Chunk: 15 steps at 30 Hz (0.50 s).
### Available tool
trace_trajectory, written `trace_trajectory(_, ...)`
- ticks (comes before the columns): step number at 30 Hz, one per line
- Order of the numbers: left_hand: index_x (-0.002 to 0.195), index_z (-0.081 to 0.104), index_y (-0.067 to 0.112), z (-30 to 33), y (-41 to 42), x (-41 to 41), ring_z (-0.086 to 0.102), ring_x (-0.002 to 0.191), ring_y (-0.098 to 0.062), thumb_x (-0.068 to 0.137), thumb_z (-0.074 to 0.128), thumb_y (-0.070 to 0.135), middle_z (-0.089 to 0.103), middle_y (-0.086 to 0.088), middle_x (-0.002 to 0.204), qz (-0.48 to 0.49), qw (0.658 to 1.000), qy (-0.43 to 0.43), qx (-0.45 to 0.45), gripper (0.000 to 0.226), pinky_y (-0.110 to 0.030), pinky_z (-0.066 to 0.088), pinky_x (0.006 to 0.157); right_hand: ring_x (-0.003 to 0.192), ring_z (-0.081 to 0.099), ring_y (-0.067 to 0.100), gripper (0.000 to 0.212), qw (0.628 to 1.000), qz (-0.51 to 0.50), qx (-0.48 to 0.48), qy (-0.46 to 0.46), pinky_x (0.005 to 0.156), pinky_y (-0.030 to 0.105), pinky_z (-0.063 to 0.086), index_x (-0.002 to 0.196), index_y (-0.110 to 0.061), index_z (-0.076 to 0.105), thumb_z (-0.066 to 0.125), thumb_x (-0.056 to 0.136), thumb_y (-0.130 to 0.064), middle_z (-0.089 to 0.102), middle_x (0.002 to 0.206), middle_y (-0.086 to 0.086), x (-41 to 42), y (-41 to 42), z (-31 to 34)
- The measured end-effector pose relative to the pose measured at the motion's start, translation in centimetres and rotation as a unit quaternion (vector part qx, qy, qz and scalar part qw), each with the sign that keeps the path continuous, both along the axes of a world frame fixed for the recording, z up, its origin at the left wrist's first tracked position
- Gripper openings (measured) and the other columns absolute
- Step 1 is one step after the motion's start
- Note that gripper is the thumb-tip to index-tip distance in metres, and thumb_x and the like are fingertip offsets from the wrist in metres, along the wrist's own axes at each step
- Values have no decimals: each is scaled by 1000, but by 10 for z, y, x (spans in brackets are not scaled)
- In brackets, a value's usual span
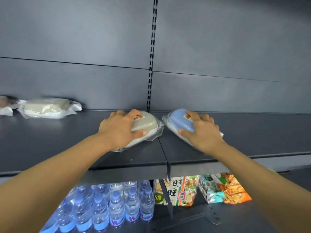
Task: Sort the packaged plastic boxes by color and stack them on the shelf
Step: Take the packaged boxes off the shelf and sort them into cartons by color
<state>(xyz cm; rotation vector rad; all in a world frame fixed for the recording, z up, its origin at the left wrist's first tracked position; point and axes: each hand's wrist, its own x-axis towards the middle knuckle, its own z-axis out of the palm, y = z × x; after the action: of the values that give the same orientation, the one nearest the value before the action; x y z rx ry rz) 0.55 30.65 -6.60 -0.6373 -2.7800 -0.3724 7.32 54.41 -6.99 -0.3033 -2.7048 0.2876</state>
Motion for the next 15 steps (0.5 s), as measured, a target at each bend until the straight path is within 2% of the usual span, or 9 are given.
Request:
trace_trajectory(9,134,35,39,-9,-33,166,44,121,-27,79,56,62,50,-5,124,54,996,55,50,63,-41,43,87,124,38,30,67,988,109,-30,102,101,44,36,142,-28,35,60,83,-50,43,135,8,131,-20,-23)
trace_trajectory(12,133,36,38,-38,-37,219,45,119,-26,79,58,61,50,-3,120,67,996,33,52,63,-40,43,87,123,40,29,66,988,122,-41,87,99,43,35,138,-28,39,63,80,-50,45,133,6,174,-19,-54)
trace_trajectory(15,132,40,38,-80,-40,258,47,118,-26,78,60,60,51,-2,122,59,997,-10,42,62,-41,45,89,119,43,30,69,988,132,-58,51,97,43,38,134,-28,44,58,74,-58,51,129,5,209,-14,-100)
